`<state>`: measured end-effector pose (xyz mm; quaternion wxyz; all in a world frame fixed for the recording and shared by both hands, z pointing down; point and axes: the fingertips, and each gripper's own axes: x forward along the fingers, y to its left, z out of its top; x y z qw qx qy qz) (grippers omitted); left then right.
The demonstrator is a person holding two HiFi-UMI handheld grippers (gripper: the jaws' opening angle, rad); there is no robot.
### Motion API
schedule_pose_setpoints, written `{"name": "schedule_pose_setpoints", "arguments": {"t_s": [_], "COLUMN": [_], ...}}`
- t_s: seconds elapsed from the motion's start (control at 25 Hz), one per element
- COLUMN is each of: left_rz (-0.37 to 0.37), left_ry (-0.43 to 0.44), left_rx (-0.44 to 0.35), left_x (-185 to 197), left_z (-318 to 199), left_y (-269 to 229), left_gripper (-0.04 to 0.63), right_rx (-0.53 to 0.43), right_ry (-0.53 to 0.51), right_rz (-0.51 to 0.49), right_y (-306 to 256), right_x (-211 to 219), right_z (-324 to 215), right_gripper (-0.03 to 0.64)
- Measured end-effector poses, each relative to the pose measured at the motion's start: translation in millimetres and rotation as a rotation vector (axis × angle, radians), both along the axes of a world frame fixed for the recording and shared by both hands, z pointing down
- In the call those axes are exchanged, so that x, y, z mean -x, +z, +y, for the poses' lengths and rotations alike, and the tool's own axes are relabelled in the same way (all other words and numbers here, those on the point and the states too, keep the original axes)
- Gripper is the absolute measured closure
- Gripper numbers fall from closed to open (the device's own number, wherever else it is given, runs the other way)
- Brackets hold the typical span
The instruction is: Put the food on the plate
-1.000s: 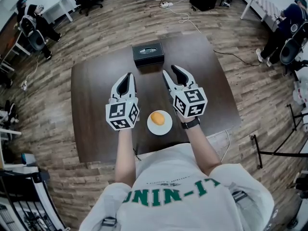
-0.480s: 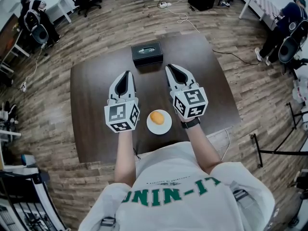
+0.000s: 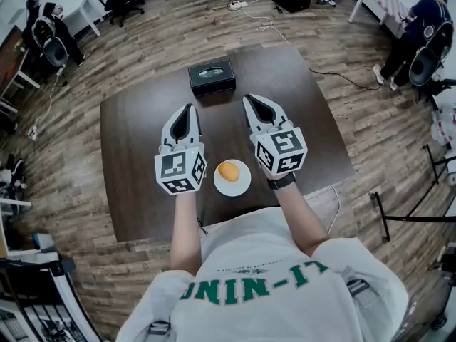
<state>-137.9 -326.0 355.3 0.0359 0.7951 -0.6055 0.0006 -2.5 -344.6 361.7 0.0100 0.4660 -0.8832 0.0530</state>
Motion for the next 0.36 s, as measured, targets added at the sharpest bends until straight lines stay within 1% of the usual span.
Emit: {"name": "schedule_pose_setpoints", "arguments": {"t_s": [0.36], "left_rz": [-0.024], "left_ry": [0.014], "left_rx": [0.02], "left_x": [-11], "left_z": [-4], "left_y": [14], "left_gripper": [0.583], "right_rx": [0.012], "right_ry": [0.01], "right_rz": [-0.008], "right_y": [6], "right_x": [-17], "right_z": [-2], "right_gripper": [0.6]}}
